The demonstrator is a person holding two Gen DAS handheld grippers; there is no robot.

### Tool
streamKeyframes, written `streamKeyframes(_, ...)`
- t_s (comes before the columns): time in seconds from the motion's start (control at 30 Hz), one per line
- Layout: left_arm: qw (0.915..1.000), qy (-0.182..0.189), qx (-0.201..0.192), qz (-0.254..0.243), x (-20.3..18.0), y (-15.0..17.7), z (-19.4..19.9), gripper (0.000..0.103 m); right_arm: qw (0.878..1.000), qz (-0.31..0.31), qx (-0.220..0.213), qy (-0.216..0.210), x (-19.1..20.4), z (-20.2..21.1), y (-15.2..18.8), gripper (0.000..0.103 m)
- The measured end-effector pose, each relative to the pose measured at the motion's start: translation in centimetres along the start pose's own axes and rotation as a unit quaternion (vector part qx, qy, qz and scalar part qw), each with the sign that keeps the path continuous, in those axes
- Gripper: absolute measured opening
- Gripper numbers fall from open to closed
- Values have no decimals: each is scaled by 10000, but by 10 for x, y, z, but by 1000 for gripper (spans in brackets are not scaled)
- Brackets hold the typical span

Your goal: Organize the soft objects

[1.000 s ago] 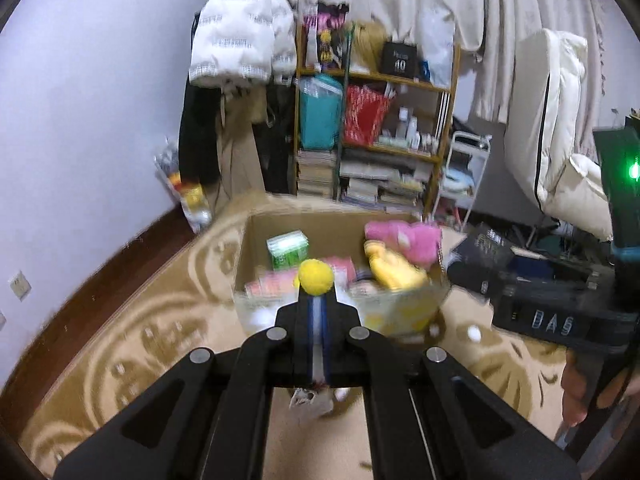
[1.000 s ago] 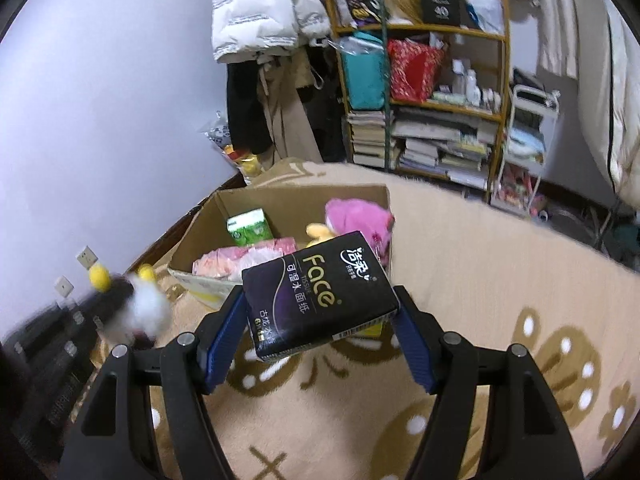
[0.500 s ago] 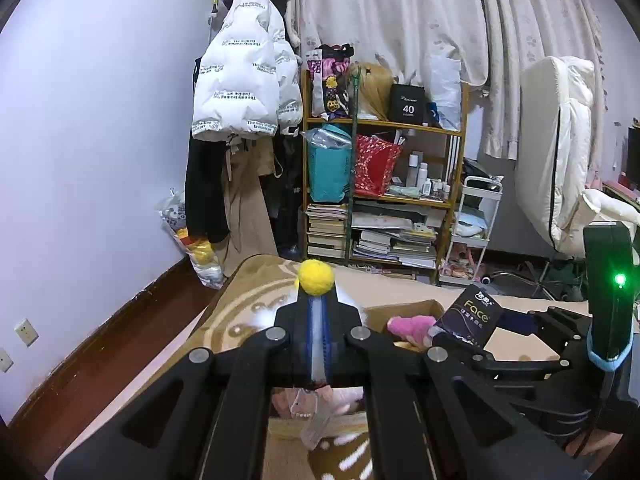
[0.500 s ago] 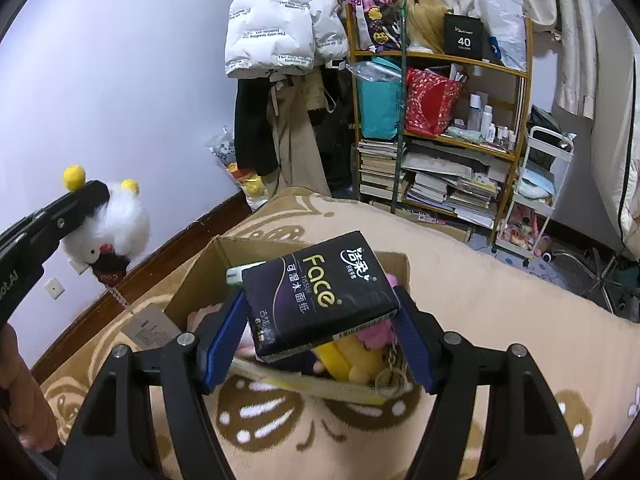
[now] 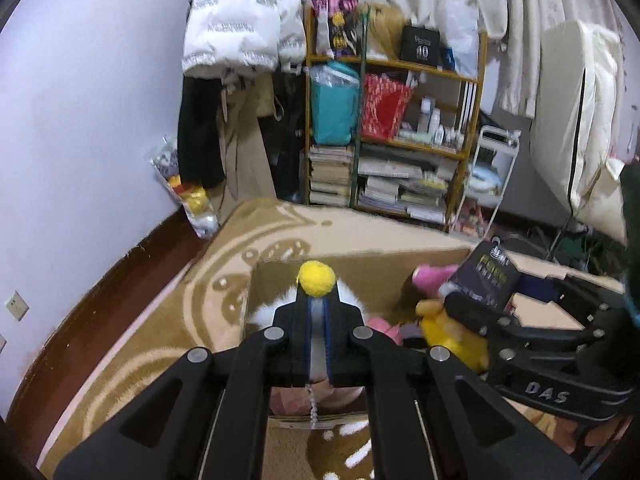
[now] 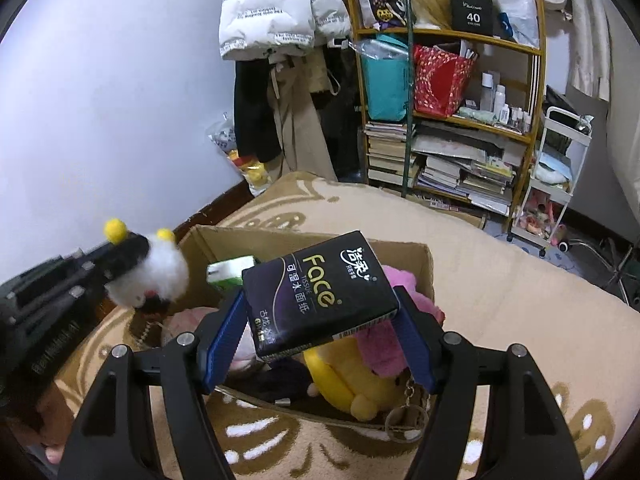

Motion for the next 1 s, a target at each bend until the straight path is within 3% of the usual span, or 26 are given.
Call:
streamKeyframes(0.17, 9991, -18, 407, 141, 3, 16, -27, 7, 10000, -13, -5, -28, -2, -5, 1, 75)
streamKeyframes(0.33, 9978, -2, 633, 197, 7, 28, -35, 20, 9995, -239, 52, -188, -6, -7, 0, 76)
streamKeyframes(0.4, 9974, 42, 675, 239, 10, 30, -35, 36, 9993, -299, 45, -229, -8, -7, -1, 76)
streamKeyframes(0.77, 9992, -274, 303, 1, 16, 29, 7, 77, 9980, -601, 47, -204, -14, 11, 3, 103)
streamKeyframes(1.0, 9991, -417, 52, -49, 19, 24, 59, 98, 9985, -543, -104, 14, -14, 50, 0, 103)
Point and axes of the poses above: each gripper's, at about its wrist camera, not at the fingertips, and z roughly against the way its jaws point, x to its left, y to its underside, the point moved 5 cm from there along -z, roughly the way its jaws point, and after that the axes turned 5 degrees about y, right-handed, at the moved point
